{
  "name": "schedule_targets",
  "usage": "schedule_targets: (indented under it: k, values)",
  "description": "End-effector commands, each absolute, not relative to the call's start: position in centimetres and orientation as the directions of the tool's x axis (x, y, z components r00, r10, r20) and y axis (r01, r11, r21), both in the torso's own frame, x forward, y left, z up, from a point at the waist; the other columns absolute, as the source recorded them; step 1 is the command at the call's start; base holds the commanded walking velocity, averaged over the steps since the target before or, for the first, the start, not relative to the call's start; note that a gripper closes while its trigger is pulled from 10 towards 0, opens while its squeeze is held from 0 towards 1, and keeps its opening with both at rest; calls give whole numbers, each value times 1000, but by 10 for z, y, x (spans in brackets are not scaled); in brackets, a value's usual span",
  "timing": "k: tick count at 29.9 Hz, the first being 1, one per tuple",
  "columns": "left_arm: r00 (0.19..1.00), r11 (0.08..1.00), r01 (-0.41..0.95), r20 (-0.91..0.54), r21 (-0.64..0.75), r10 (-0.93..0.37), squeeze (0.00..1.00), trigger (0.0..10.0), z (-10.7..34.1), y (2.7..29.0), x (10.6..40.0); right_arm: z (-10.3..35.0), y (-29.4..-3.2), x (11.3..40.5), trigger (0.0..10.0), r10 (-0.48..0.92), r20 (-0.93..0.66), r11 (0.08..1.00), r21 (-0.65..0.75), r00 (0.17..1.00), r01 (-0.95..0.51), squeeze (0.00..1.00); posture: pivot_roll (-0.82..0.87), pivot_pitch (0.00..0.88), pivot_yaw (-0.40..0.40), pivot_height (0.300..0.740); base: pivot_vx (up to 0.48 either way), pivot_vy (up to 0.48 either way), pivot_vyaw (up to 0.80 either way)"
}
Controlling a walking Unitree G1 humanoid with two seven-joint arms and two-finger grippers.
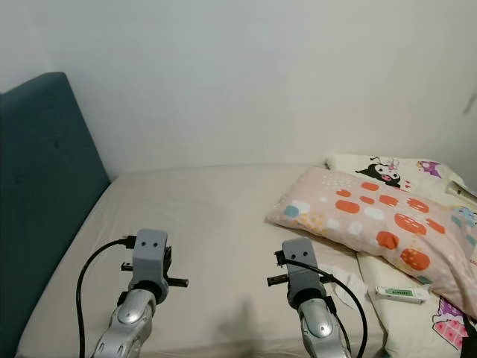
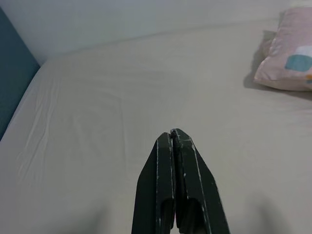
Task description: Clean up the room
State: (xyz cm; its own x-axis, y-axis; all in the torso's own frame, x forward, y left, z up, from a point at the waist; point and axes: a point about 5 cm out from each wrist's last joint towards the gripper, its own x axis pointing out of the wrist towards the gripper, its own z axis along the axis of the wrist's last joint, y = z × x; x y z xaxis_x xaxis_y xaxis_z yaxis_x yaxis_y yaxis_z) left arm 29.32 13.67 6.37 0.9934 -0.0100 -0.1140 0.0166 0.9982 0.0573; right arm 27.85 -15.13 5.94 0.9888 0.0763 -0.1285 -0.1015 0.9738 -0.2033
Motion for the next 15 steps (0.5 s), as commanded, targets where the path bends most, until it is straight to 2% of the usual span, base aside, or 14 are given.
schedule_targets:
  k: [1,4,15]
  values:
    - [994,998,9,-106,67,-2,0,10000,65,139,293,58,-151,278,10000,79,-131,975,-198,988,-104,0,-12,0,-39,740,0,0,0]
    - [994,998,11,-105,69,-4,0,10000,66,138,293,57,-151,278,10000,72,-130,976,-196,989,-97,0,-13,1,-38,740,0,0,0]
    - [994,997,6,-112,72,2,0,10000,65,136,293,57,-152,278,10000,66,-132,977,-191,989,-91,0,-14,15,-39,740,0,-310,0]
